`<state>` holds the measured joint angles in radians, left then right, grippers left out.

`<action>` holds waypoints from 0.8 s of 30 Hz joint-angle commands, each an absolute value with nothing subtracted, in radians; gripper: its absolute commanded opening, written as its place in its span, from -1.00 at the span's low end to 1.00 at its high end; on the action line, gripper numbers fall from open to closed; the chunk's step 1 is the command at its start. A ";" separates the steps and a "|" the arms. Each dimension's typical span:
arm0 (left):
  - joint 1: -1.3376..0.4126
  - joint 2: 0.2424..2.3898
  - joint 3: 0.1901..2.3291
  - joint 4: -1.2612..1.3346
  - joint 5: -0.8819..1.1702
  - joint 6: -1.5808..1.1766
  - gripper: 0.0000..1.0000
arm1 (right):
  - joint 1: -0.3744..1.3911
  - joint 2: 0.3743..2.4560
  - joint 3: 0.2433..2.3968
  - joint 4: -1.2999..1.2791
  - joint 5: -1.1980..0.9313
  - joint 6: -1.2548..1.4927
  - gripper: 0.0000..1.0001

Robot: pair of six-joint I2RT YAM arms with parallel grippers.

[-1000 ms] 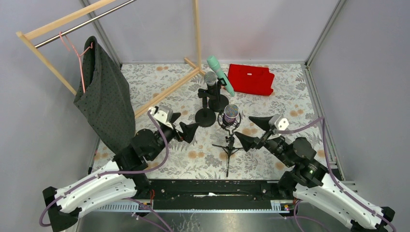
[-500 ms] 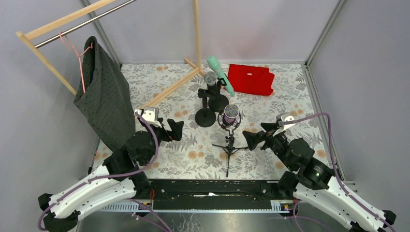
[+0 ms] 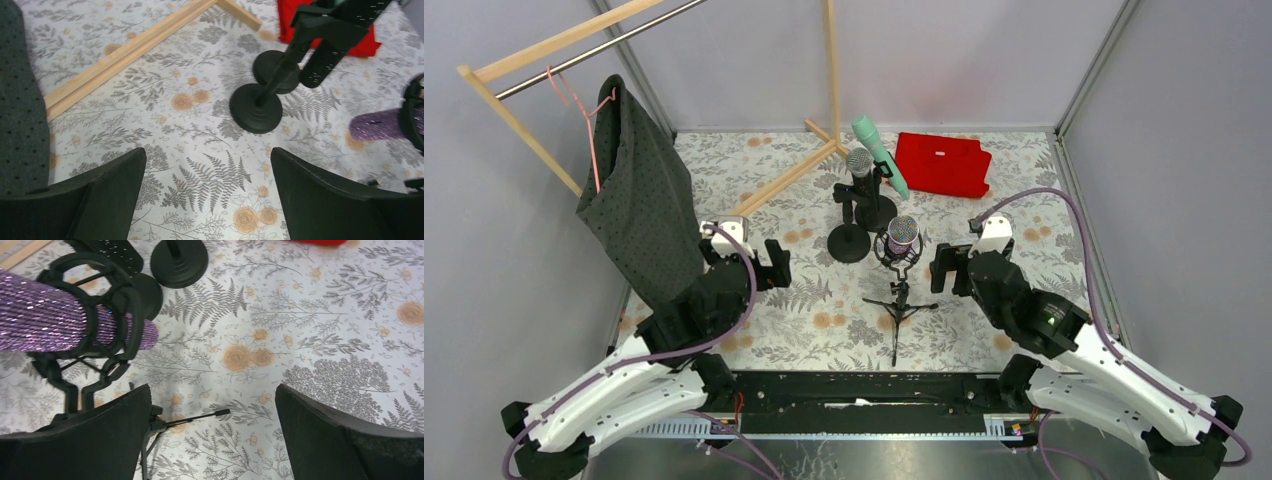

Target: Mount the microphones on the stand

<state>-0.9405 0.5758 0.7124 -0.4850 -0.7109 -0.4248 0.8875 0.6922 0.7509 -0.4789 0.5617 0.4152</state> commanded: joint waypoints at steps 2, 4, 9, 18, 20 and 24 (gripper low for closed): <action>-0.788 0.638 0.732 -0.494 -0.590 -0.465 0.97 | 0.774 0.710 0.812 -0.506 0.566 0.434 1.00; -0.693 0.647 0.732 -0.476 -0.509 -0.453 0.97 | 0.662 0.722 0.816 -0.499 0.452 0.417 1.00; -0.487 0.648 0.743 -0.493 -0.390 -0.437 0.97 | 0.419 0.766 0.815 -0.481 0.226 0.395 1.00; -0.429 0.542 0.719 -0.549 -0.462 -0.465 0.97 | 0.335 0.627 0.815 -0.506 0.247 0.406 1.00; -0.430 0.515 0.714 -0.539 -0.455 -0.452 0.98 | 0.336 0.577 0.807 -0.506 0.245 0.390 1.00; -0.430 0.460 0.699 -0.489 -0.394 -0.435 0.97 | 0.335 0.440 0.762 -0.471 0.241 0.316 1.00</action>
<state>-0.4343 0.5014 0.7097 -0.5510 -0.4389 -0.4511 0.3401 0.5488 0.7811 -0.4973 0.2573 0.3908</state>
